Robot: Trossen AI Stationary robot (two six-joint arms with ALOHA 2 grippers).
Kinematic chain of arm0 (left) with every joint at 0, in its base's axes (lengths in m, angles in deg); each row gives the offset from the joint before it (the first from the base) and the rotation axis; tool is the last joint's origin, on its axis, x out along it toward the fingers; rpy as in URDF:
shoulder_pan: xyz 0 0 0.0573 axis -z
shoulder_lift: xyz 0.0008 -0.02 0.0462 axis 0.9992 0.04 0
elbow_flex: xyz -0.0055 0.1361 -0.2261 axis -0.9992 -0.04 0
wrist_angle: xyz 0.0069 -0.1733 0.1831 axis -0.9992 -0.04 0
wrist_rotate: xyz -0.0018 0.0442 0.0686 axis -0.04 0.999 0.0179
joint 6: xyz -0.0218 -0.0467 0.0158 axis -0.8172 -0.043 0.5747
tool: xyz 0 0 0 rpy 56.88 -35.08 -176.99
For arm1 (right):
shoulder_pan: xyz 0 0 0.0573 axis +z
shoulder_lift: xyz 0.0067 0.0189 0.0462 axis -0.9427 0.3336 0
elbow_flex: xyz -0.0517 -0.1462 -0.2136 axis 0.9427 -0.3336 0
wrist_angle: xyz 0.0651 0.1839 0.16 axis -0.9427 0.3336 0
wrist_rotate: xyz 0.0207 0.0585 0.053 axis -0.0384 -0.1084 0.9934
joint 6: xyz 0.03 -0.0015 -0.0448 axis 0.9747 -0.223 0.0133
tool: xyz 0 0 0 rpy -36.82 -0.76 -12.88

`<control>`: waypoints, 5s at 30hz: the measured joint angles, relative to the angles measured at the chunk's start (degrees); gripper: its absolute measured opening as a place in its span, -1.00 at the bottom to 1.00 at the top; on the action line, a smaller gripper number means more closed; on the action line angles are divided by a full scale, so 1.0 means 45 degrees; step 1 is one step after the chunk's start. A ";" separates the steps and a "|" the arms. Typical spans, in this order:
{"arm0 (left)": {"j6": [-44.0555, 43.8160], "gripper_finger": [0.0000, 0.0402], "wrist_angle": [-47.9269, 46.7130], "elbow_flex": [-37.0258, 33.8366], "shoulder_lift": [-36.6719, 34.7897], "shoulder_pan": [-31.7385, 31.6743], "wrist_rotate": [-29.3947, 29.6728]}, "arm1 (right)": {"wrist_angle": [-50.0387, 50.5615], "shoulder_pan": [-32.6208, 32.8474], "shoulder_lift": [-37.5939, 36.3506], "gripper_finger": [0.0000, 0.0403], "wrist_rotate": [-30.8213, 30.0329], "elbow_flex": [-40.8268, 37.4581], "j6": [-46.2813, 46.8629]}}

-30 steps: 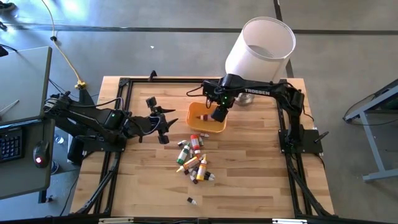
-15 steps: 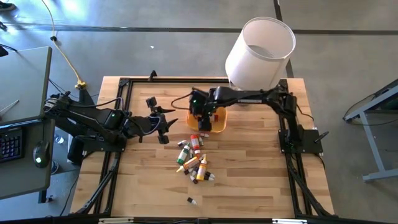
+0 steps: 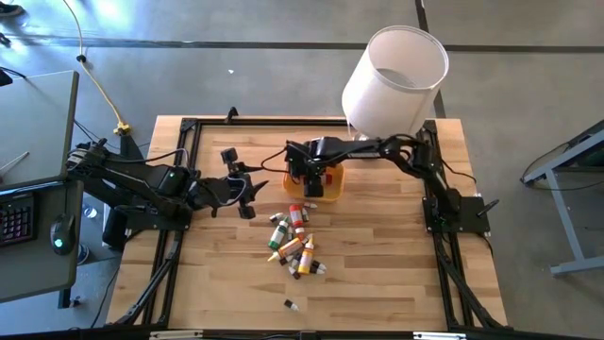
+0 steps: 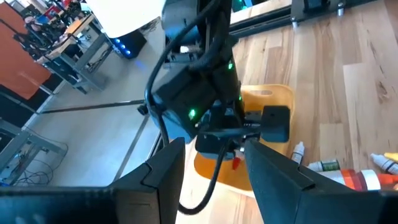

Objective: Pick & Place food coloring
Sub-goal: Put the large red food coloring bottle into the yellow container, then put the large yellow food coloring bottle into the yellow container

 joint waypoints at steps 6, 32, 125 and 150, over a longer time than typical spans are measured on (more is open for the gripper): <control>-0.0267 -0.19 -0.0085 0.0005 -0.0004 -0.0001 0.0005 | -0.0400 -0.0254 0.0611 -0.25 0.0881 0.0005 -0.0191; -0.1266 -0.19 -0.0368 0.0000 -0.0002 0.0004 0.0037 | 0.1864 0.1065 -0.1117 -0.41 -0.1839 0.1803 -0.0154; -0.1537 -0.19 -0.0320 -0.0010 -0.0001 0.0002 -0.0015 | -2.0347 0.2314 -1.0355 -0.26 -0.0724 -1.5226 0.2460; -0.1880 -0.19 -0.0592 -0.0015 0.0020 0.0004 -0.1343 | -1.1193 0.5094 -0.4009 -0.26 0.5611 -0.8406 0.0002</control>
